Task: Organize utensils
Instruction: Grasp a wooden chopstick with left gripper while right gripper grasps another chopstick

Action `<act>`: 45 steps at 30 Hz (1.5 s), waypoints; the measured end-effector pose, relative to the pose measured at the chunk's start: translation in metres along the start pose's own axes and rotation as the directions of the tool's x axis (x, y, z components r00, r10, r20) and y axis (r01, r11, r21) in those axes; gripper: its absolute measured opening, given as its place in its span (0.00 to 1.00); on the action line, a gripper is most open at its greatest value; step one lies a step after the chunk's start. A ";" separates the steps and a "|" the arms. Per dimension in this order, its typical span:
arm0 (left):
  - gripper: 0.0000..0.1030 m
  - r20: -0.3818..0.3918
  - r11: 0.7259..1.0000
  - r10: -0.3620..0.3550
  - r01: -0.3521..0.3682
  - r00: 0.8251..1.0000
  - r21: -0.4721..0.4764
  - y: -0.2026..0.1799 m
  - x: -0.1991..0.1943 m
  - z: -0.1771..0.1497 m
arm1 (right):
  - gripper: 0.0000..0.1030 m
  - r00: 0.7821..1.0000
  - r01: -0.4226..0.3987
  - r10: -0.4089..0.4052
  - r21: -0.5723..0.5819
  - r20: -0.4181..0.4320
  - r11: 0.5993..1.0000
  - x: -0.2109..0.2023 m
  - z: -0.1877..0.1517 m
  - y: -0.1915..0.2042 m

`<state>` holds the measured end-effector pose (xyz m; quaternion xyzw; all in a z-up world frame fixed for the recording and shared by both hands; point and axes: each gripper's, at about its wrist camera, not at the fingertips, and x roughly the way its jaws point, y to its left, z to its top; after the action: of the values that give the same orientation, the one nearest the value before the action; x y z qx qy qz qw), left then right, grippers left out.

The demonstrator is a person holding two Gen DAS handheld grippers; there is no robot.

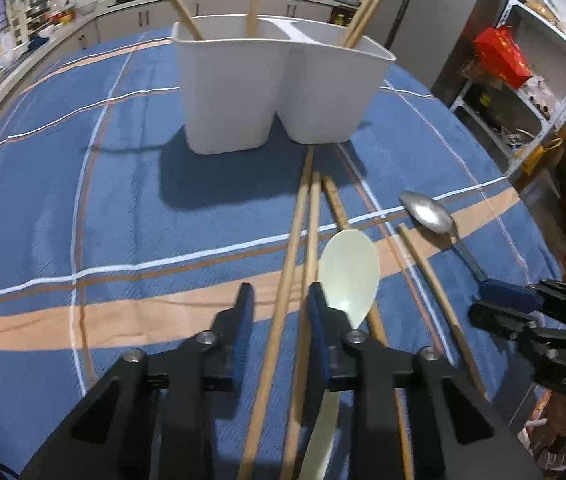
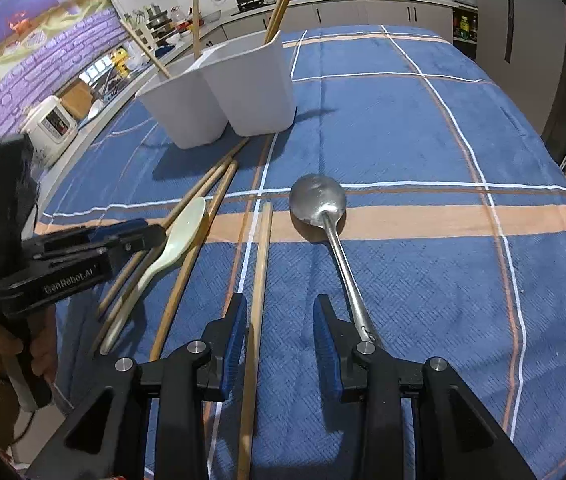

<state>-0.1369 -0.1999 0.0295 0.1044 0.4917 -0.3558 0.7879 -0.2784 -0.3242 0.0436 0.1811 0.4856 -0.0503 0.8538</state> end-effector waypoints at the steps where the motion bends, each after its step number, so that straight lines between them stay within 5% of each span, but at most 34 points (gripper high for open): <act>1: 0.15 0.002 1.000 -0.004 0.004 1.000 0.005 -0.001 0.000 0.002 | 0.36 1.000 0.010 -0.010 -0.008 -0.001 1.000 0.002 0.000 0.001; 8: 0.07 -0.012 1.000 -0.030 0.030 0.999 0.004 0.002 0.008 0.010 | 0.36 0.998 0.055 -0.055 -0.052 -0.012 0.997 0.010 0.001 0.008; 17: 0.07 -0.003 0.986 0.075 -0.074 0.997 0.147 -0.021 0.020 0.015 | 0.36 0.991 0.131 -0.133 -0.125 -0.012 0.983 0.019 0.005 0.026; 19: 0.07 -0.009 0.985 0.084 -0.081 0.996 0.150 -0.023 0.023 0.019 | 0.31 0.988 0.150 -0.155 -0.152 -0.025 0.977 0.024 0.009 0.032; 21: 0.07 -0.020 0.990 0.080 -0.077 0.997 0.119 -0.020 0.022 0.020 | 0.08 0.990 0.130 -0.137 -0.137 -0.043 0.982 0.027 0.014 0.032; 35: 0.06 -0.062 0.993 0.069 -0.075 0.996 -0.091 0.033 -0.040 -0.071 | 0.07 0.990 0.064 -0.074 -0.090 -0.117 0.994 -0.008 -0.030 0.011; 45: 0.07 -0.154 0.986 0.165 -0.161 0.974 0.039 0.012 -0.029 -0.059 | 0.07 0.963 0.096 -0.134 -0.169 -0.235 0.981 -0.003 -0.020 0.017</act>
<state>-0.1776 -0.1474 0.0225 0.1821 0.5370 -0.2872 0.7720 -0.2912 -0.3014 0.0412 0.0898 0.5994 -0.0389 0.7944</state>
